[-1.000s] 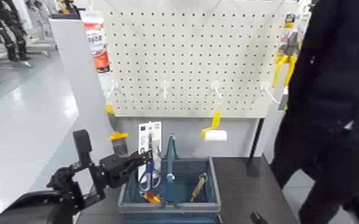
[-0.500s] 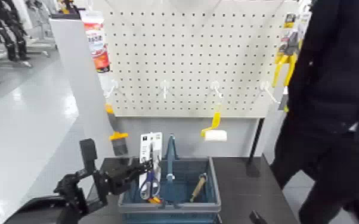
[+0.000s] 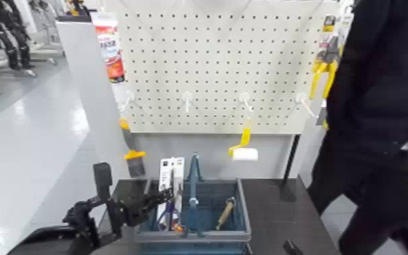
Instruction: Put the blue scissors into the crate.
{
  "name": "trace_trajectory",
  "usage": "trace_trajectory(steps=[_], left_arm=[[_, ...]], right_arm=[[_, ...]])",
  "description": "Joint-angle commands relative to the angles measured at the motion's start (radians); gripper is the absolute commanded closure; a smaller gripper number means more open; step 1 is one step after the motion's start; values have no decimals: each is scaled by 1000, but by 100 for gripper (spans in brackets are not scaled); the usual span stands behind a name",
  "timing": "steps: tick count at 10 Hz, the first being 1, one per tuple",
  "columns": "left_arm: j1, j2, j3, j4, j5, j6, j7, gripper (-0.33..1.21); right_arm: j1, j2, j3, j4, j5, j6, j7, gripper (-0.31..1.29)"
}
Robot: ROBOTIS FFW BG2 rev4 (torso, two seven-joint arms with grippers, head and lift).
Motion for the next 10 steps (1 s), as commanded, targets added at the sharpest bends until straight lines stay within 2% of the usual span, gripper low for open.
trace_trajectory(steps=[1,2,3,4,8,10], left_arm=[[1,0,4,7,-10,6,0,117],[3,-2,9,-2,-26,14,11,96],[3,-2,10,-8,-39,15,11,13],[3,-2,10,-13,-39,17,10,-7],[9,-6,13,-56,-45,18,19,-10],[24,-6,15,-89,-55,14,27,-4]], right_arm=[[0,0,0,-2,0,0,0,15],[0,0,-1,-2,0,0,2,15],[2,0,-1,-2,0,0,0,15],[2,0,-1,-2,0,0,0,15],[3,0,-6,-2,-2,0,0,15],[3,0,-7,-2,-2,0,0,15]])
